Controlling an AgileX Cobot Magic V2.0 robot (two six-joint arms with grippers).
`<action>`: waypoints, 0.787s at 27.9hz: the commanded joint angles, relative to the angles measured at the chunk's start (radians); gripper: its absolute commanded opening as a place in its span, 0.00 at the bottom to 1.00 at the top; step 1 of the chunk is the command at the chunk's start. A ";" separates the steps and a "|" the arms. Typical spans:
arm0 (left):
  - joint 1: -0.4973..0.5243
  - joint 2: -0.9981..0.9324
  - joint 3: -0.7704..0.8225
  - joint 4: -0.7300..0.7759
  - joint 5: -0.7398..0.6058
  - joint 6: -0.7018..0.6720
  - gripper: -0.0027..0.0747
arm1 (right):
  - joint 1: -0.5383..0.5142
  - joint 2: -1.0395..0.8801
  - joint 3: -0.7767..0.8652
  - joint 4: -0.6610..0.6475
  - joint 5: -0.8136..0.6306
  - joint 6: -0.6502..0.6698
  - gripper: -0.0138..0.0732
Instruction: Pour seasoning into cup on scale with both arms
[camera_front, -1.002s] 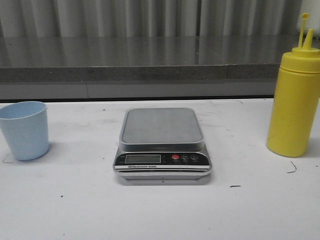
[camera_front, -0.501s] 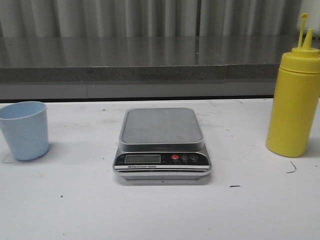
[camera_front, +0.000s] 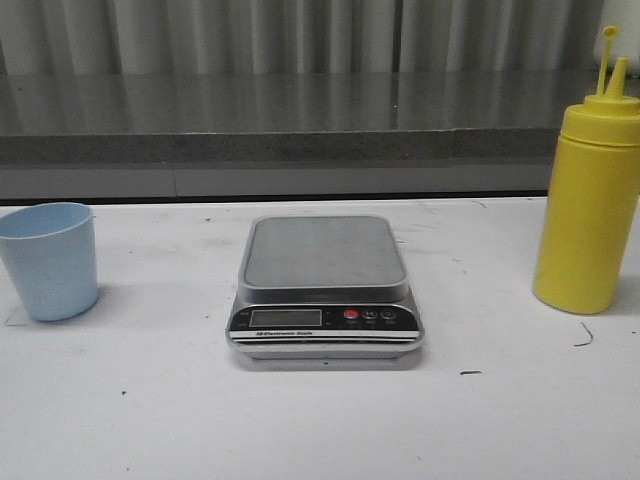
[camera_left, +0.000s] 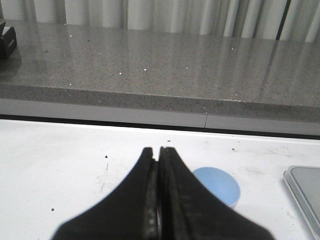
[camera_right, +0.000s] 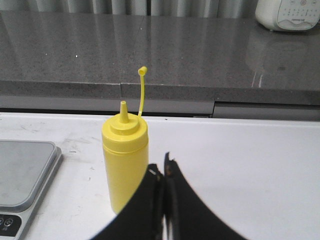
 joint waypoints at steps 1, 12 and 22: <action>0.004 0.015 -0.037 0.000 -0.074 -0.009 0.02 | -0.003 0.018 -0.035 0.003 -0.074 0.003 0.06; 0.004 0.015 -0.037 -0.007 -0.074 -0.009 0.71 | -0.003 0.018 -0.034 -0.007 -0.074 0.002 0.64; 0.004 0.019 -0.037 -0.017 -0.110 -0.009 0.87 | -0.003 0.018 -0.034 -0.007 -0.078 0.002 0.86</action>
